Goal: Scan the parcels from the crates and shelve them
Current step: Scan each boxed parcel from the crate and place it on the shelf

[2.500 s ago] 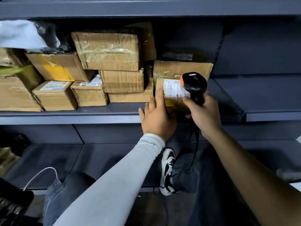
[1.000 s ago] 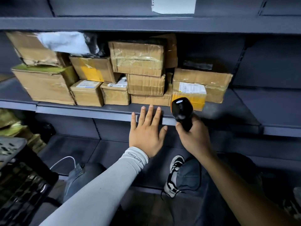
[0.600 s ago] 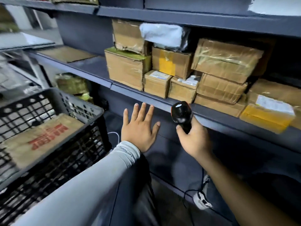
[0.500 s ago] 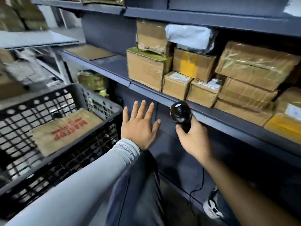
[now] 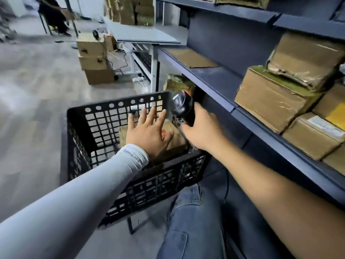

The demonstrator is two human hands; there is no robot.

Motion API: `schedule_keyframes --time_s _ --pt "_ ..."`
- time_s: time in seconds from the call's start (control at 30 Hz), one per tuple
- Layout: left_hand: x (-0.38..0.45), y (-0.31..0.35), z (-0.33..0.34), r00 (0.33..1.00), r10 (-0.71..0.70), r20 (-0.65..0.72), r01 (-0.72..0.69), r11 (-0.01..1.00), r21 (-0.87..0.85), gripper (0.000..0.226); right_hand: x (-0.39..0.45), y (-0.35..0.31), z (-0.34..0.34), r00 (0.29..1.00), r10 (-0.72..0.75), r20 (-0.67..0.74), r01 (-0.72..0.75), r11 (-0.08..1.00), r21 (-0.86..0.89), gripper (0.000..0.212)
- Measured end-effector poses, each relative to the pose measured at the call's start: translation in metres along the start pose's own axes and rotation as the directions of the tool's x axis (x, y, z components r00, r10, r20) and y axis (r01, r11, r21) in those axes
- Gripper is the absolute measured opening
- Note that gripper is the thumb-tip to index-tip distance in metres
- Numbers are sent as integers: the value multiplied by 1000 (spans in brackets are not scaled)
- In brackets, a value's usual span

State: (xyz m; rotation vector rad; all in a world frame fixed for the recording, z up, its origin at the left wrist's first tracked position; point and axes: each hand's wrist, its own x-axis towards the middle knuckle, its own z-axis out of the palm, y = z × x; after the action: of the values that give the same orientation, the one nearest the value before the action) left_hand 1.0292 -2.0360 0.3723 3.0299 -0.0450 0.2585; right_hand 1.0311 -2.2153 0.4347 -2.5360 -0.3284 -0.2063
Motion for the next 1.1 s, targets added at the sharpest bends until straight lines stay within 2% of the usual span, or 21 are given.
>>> schedule_keyframes --time_s 0.1,0.2,0.3,0.47,0.57,0.7,0.93,1.1 --pt "9 -25 14 996 -56 73 55 998 20 83 44 -21 25 992 -45 117 57 993 -104 50" --pt "24 -41 35 977 -89 194 90 996 7 88 78 -26 52 969 -53 241 115 962 -248 43" --pt "42 -60 58 912 -147 382 180 982 -52 98 103 -22 75 935 -66 348 195 915 -352 33" --pt "54 -67 95 834 -160 528 209 977 -33 113 135 5 119 883 -63 465 299 840 -453 48" --pt "62 -67 112 817 -175 549 211 978 -3 104 146 27 134 868 -7 496 267 850 -455 47" --pt "61 -66 130 821 -160 548 164 986 43 110 155 53 154 859 34 512 224 873 -434 53" --pt "62 -67 134 800 -176 574 184 982 43 106 160 62 167 862 118 493 64 940 -335 57" --pt "50 -70 133 848 -150 508 134 989 69 99 162 61 169 840 192 507 -99 973 -206 52"
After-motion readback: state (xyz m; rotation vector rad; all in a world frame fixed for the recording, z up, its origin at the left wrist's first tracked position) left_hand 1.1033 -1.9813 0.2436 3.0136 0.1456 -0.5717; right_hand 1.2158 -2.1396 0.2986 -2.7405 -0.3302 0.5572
